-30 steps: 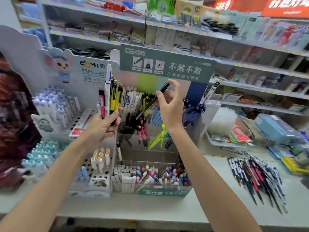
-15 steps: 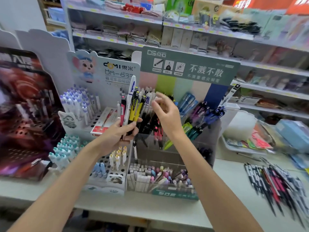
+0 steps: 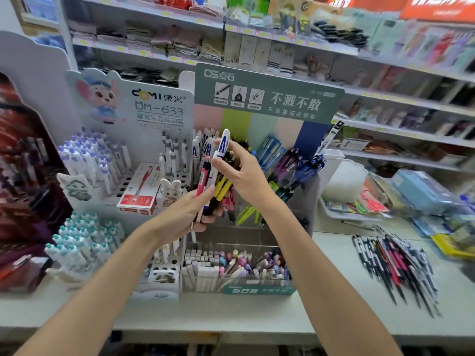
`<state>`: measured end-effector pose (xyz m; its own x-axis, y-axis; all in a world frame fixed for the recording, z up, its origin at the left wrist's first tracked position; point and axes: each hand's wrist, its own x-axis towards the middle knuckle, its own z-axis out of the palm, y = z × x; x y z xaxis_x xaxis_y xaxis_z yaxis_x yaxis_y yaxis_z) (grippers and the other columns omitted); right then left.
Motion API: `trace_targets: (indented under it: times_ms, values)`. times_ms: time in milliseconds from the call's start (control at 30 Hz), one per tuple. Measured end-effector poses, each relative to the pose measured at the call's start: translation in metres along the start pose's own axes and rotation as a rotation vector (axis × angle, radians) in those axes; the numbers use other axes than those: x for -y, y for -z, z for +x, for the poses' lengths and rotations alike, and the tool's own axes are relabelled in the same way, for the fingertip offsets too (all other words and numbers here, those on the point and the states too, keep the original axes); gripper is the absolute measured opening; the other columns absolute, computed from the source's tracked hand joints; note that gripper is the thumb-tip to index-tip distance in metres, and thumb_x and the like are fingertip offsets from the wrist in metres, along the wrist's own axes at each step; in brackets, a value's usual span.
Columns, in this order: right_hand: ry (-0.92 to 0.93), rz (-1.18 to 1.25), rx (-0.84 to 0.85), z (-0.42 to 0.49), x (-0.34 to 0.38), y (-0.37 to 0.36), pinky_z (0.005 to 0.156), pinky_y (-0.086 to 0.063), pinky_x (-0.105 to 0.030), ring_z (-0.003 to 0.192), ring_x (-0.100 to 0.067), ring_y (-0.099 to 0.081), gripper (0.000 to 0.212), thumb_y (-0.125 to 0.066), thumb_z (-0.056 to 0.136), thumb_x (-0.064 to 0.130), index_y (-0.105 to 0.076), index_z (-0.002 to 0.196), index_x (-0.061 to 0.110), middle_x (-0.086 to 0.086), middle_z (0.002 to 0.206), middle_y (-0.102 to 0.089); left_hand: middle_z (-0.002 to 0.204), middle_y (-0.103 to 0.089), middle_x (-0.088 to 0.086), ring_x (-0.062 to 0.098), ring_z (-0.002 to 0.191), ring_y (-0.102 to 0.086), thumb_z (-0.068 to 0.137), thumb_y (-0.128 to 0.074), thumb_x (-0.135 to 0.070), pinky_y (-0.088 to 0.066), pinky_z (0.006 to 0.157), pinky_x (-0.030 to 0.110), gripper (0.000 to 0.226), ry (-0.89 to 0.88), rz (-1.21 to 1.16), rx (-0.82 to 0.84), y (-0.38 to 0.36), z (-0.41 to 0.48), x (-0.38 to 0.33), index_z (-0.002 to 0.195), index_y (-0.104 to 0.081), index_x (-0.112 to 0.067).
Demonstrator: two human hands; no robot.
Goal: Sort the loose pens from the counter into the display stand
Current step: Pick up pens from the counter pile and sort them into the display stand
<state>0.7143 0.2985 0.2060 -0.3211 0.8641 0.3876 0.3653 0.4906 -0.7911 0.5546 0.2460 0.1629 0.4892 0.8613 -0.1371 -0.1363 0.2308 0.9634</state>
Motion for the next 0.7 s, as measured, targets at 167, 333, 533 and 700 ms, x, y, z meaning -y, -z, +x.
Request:
trace_targets:
  times_ms: [167,333,533,700]
  values:
    - [-0.122,0.168,-0.167,-0.006,-0.005,0.002,0.086,-0.052,-0.032,0.099,-0.014,-0.065,0.038,-0.065,0.093,0.036,-0.062,0.125,0.016,0.002,0.110,-0.069,0.077,-0.064,0.007,0.009,0.051,-0.042,0.102,-0.040,-0.036,-0.026,0.042,0.016,0.034,-0.151,0.062,-0.158,-0.001,0.007,-0.002,0.110,-0.058,-0.008]
    - [-0.123,0.268,-0.216,-0.014,-0.002,0.003,0.053,-0.052,-0.028,0.063,-0.016,-0.061,0.025,-0.066,0.093,0.023,-0.054,0.115,0.021,0.005,0.090,-0.063,0.079,-0.072,0.007,0.011,0.047,-0.050,0.106,-0.039,-0.026,-0.030,0.041,0.018,0.029,-0.222,0.207,-0.267,-0.006,0.016,-0.008,0.097,-0.060,-0.009]
    - [-0.067,0.201,-0.293,0.001,0.000,0.027,0.043,-0.048,-0.022,0.053,-0.014,-0.060,0.038,-0.056,0.099,0.014,-0.041,0.134,0.018,-0.019,0.097,-0.059,0.103,-0.072,0.012,0.022,0.078,-0.074,0.106,-0.038,-0.020,-0.054,0.048,0.023,0.024,-0.263,0.101,-0.352,0.000,0.028,-0.014,0.108,-0.060,-0.010]
    - [-0.002,0.077,-0.511,0.036,-0.010,0.067,0.041,-0.045,-0.022,0.050,-0.011,-0.054,0.033,-0.052,0.101,0.015,-0.040,0.131,0.010,-0.016,0.092,-0.054,0.102,-0.076,0.008,0.015,0.072,-0.072,0.106,-0.039,-0.026,-0.053,0.052,0.020,0.026,-0.216,0.033,-0.362,0.018,0.031,-0.018,0.114,-0.059,-0.012]
